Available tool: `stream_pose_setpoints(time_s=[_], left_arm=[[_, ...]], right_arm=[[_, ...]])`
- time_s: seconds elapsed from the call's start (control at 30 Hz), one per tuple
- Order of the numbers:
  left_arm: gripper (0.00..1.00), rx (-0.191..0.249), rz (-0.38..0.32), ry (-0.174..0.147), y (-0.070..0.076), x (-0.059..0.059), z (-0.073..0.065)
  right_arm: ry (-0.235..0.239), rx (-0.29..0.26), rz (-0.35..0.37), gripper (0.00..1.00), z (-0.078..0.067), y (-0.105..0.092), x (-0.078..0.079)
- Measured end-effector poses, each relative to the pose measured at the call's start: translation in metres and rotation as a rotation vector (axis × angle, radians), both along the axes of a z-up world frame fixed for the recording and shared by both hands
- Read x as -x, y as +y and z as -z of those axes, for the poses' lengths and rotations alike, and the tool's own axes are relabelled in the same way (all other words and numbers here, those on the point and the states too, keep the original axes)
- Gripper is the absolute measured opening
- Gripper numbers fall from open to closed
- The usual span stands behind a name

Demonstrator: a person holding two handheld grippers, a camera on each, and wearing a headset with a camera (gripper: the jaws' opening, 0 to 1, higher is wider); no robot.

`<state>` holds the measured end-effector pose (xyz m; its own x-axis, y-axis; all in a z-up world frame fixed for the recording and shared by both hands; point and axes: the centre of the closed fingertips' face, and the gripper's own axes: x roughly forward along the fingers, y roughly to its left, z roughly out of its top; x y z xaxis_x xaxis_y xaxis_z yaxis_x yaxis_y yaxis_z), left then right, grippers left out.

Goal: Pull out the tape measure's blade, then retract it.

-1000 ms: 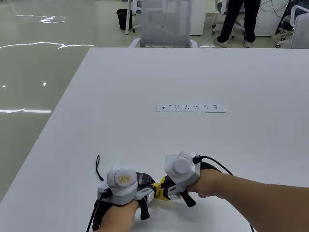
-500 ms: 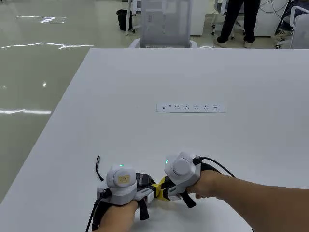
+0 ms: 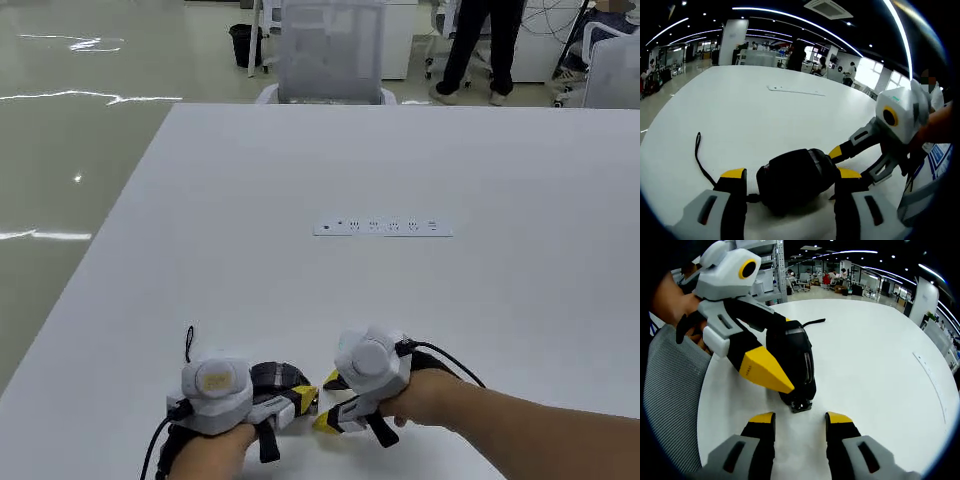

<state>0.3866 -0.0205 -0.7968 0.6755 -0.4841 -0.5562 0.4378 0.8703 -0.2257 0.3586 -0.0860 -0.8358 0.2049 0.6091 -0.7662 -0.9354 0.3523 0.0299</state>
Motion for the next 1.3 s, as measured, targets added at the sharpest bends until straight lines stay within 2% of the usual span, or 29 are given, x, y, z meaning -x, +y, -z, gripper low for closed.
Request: stream_pose_setpoints(time_s=[0.13, 0.17, 0.2, 0.23, 0.3, 0.4, 0.43, 0.5, 0.57, 0.7, 0.9, 1.0, 1.1, 1.17, 1.2, 1.3], left_arm=[[0.79, 0.008, 0.023, -0.01, 0.016, 0.003, -0.003], [0.81, 0.02, 0.038, -0.011, 0.017, 0.004, -0.003], [0.82, 0.059, 0.072, 0.008, 0.016, 0.009, -0.003], [0.83, 0.077, 0.081, 0.02, 0.017, 0.011, -0.003], [0.88, 0.062, 0.087, -0.002, 0.027, 0.013, -0.006], [0.91, 0.079, 0.101, 0.005, 0.037, 0.018, -0.007], [0.96, 0.079, 0.097, 0.016, 0.041, 0.02, -0.007], [0.99, 0.074, 0.105, 0.009, 0.044, 0.023, -0.007], [0.99, 0.068, 0.11, 0.0, 0.05, 0.027, -0.01], [0.99, 0.039, 0.111, -0.021, 0.064, 0.032, -0.014], [0.99, 0.036, 0.113, -0.041, 0.077, 0.042, -0.019], [0.99, -0.002, 0.139, -0.037, 0.081, 0.049, -0.015], [0.99, 0.013, 0.143, -0.046, 0.084, 0.055, -0.018], [0.99, 0.035, 0.138, -0.048, 0.084, 0.057, -0.022], [0.99, 0.043, 0.133, -0.062, 0.085, 0.058, -0.025], [0.99, 0.029, 0.132, -0.071, 0.092, 0.058, -0.025]], right_arm=[[-0.016, -0.018, 0.029, 0.46, -0.005, -0.012, 0.004], [-0.026, -0.024, 0.037, 0.46, -0.008, -0.014, 0.004], [-0.04, -0.038, 0.056, 0.46, -0.012, -0.018, 0.004], [-0.041, -0.048, 0.068, 0.47, -0.014, -0.02, 0.005], [-0.048, -0.059, 0.087, 0.49, -0.018, -0.029, 0.008], [-0.06, -0.066, 0.119, 0.53, -0.022, -0.043, 0.013], [-0.063, -0.068, 0.133, 0.54, -0.022, -0.049, 0.016], [-0.063, -0.075, 0.157, 0.57, -0.024, -0.056, 0.02], [-0.051, -0.119, 0.214, 0.59, -0.029, -0.063, 0.023], [-0.065, -0.153, 0.284, 0.66, -0.037, -0.082, 0.029], [-0.073, -0.201, 0.374, 0.78, -0.048, -0.106, 0.036], [-0.084, -0.219, 0.418, 0.85, -0.053, -0.118, 0.04], [-0.085, -0.269, 0.448, 0.87, -0.058, -0.129, 0.049], [-0.092, -0.266, 0.464, 0.91, -0.057, -0.138, 0.053], [-0.103, -0.262, 0.477, 0.91, -0.057, -0.145, 0.055], [-0.115, -0.256, 0.487, 0.94, -0.057, -0.156, 0.065]])
